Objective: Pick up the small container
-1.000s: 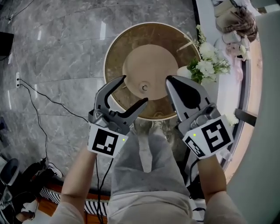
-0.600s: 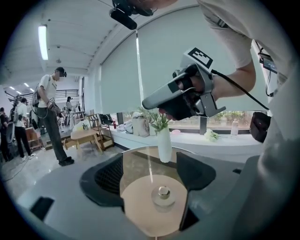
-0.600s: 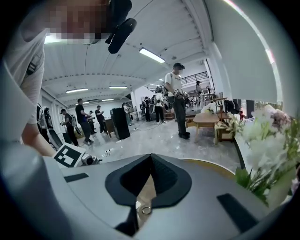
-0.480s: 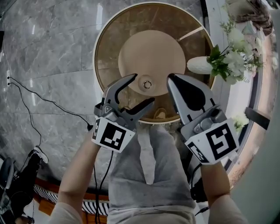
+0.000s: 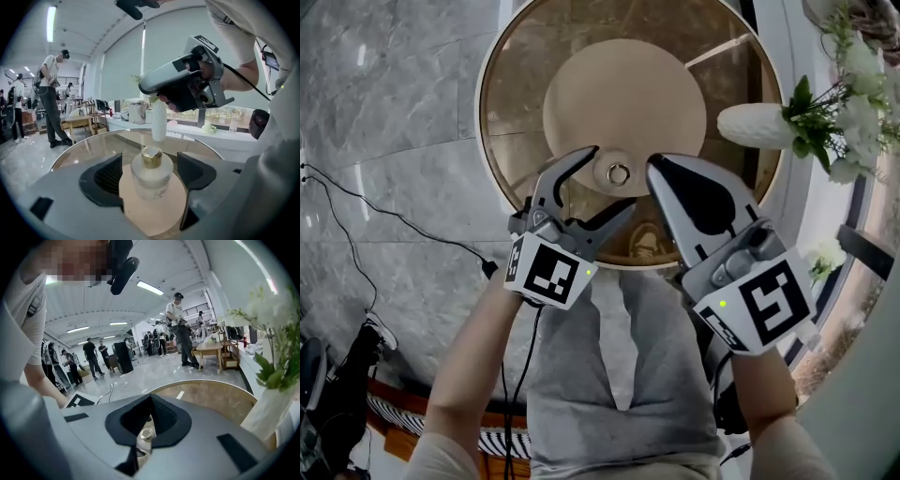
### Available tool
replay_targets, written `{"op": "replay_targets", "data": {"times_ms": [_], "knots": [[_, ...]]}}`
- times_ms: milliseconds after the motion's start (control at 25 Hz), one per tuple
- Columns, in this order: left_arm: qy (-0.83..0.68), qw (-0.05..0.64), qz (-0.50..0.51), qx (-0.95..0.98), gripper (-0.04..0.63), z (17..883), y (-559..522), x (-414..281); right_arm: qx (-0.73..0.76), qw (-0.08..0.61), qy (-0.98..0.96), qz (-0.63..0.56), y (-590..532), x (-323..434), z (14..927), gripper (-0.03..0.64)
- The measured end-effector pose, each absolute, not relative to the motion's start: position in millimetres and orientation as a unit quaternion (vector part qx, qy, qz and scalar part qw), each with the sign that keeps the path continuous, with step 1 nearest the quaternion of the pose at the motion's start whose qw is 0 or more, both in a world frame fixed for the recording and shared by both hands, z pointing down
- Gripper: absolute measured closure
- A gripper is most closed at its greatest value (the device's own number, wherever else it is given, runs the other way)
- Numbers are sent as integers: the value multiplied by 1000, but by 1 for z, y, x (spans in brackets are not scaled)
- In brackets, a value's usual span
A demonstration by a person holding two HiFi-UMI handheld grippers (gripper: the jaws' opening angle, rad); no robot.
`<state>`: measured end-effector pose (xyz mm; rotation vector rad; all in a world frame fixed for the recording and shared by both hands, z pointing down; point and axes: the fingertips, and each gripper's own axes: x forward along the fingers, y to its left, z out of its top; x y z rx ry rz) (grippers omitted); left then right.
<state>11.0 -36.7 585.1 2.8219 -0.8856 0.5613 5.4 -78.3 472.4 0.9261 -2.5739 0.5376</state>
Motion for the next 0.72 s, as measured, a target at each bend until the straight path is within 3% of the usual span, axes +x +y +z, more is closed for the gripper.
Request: {"op": "replay_targets", "data": {"times_ms": [720], "knots": [[-270,81,215,935,245,634,-48,36,303,197,-908,211,-70,2,538,611]]}}
